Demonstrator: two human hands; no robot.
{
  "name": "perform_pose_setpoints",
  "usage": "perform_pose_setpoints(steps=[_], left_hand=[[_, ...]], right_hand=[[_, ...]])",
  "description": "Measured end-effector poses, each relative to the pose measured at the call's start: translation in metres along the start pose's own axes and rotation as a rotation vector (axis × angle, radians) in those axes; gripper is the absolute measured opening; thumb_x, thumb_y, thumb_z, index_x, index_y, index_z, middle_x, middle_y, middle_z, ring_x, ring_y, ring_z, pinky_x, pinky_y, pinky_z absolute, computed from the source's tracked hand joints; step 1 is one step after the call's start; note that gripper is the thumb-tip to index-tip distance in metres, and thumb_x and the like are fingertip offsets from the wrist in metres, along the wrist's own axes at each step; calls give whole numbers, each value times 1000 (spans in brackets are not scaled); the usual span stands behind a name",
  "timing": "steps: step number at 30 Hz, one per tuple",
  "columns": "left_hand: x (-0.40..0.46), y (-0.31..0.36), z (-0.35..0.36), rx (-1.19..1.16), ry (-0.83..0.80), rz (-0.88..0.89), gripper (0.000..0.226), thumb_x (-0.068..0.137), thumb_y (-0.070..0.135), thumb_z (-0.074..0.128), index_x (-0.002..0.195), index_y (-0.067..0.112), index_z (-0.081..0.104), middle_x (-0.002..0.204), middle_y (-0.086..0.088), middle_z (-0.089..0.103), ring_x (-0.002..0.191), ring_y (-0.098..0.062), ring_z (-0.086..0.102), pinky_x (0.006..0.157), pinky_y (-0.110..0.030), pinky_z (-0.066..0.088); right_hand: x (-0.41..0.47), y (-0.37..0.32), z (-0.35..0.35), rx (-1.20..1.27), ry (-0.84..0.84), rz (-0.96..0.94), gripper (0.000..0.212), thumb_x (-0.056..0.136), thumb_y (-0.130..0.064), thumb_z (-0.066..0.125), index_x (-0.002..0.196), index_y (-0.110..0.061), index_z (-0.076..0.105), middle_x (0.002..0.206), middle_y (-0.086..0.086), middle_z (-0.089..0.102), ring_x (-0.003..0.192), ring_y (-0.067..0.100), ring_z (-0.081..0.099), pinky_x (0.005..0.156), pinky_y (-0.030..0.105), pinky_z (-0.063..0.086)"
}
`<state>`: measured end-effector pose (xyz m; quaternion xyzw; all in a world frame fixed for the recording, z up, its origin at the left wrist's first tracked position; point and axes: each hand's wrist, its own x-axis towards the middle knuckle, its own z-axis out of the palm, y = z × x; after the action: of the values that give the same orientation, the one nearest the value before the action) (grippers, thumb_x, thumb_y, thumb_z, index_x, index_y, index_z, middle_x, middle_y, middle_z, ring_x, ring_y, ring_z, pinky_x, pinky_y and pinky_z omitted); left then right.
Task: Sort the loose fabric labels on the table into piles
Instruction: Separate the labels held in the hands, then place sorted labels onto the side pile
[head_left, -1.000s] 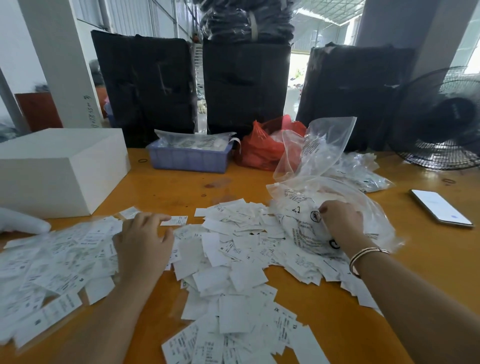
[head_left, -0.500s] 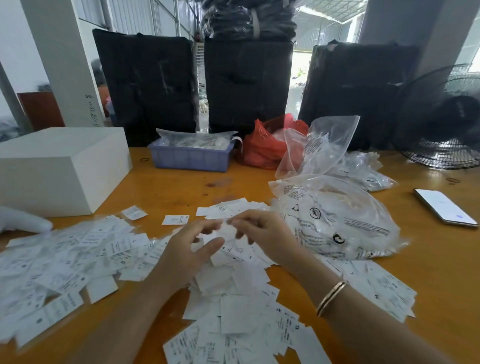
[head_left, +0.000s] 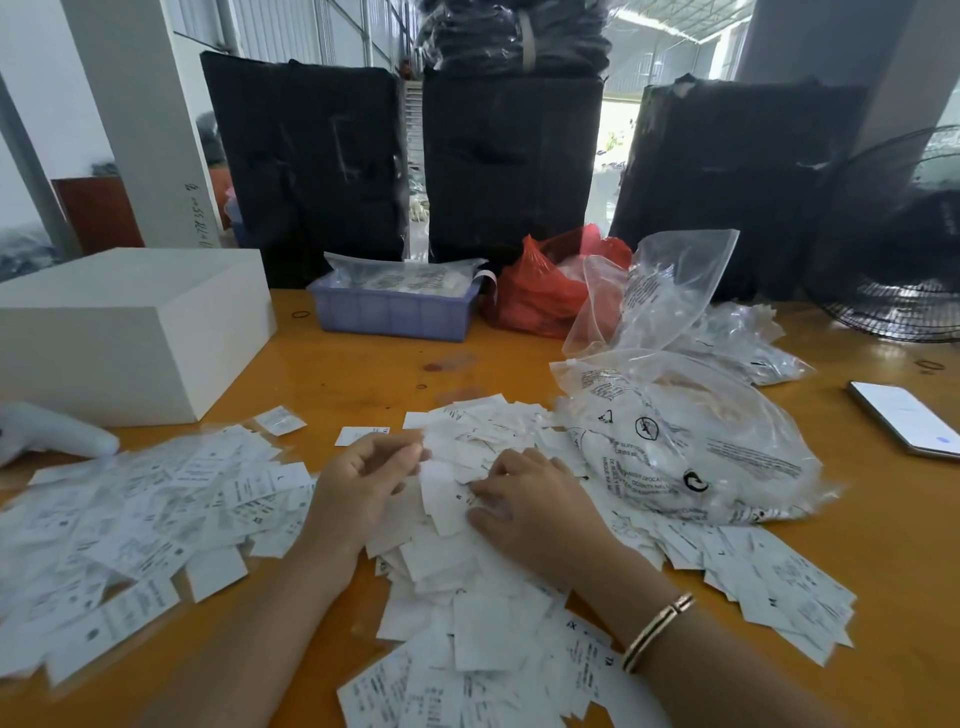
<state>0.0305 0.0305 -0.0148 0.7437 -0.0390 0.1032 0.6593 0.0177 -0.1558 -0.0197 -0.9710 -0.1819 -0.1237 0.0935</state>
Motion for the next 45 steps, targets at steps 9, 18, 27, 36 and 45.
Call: perform_pose_setpoints(steps=[9,18,27,36,45], left_hand=[[-3,3,-1,-150,7,-90,12,87,17,66,93,28,66,90,12,74,84,-4,68,75,-24,52],[-4,5,1,-179,21,-131,8,85,22,66,90,27,70,83,8,74,77,-6,68,59,-12,51],[-6,9,3,-220,-50,-171,29,65,49,65,83,29,77,89,7,75,79,-2,67,72,-23,46],[-4,5,4,-210,-69,-164,29,70,47,63,82,25,78,88,3,75,80,-6,68,72,-24,47],[0,-1,2,-93,-12,-78,6,92,17,59,93,22,62,87,5,74,75,-9,70,58,-16,51]], right_hand=[[-3,-10,-1,17,281,-1,25,99,-25,36,97,-16,60,89,-2,63,84,20,54,73,31,30],[-3,-8,-5,785,402,148,37,86,-1,61,77,-37,61,92,-17,62,95,0,55,79,14,41],[9,4,-3,1088,385,229,49,86,7,58,64,-35,70,94,-19,64,90,-14,56,76,6,40],[8,1,-2,1012,413,173,37,90,-4,59,91,-40,65,90,-23,68,90,-5,62,77,9,46],[10,0,5,725,297,82,27,84,3,60,82,-20,74,85,-16,65,90,4,60,78,3,39]])
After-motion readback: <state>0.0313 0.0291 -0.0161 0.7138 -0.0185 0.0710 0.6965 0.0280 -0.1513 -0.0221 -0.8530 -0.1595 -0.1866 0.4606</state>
